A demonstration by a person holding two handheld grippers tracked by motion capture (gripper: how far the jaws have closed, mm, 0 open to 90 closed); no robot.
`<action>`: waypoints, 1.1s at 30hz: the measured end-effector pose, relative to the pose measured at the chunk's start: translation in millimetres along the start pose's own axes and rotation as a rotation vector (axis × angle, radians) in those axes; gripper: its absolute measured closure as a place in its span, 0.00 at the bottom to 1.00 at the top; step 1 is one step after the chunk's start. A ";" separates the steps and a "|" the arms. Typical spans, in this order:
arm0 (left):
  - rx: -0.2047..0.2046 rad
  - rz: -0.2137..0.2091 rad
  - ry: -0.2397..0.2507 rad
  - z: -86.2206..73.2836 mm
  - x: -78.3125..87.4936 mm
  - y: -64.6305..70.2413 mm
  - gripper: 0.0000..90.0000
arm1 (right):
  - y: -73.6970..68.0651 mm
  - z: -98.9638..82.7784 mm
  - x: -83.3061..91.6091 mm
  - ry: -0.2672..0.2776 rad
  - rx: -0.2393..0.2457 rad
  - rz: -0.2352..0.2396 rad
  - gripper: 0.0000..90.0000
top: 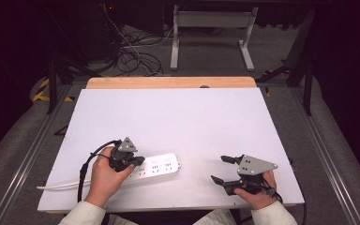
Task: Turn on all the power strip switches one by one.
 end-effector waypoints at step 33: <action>0.022 0.005 -0.010 -1.1 -3.7 0.3 1.00 | -2.7 0.0 -1.4 0.000 -0.004 0.009 0.29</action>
Point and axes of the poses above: each handheld gripper's, and its own axes: x roughly backward along the jaws, z roughly out of its top, y roughly to its right, the point moved 6 cm from there along -x, roughly forward along the jaws, and after that the axes turned 2 degrees about -z, right-handed, at the moved point
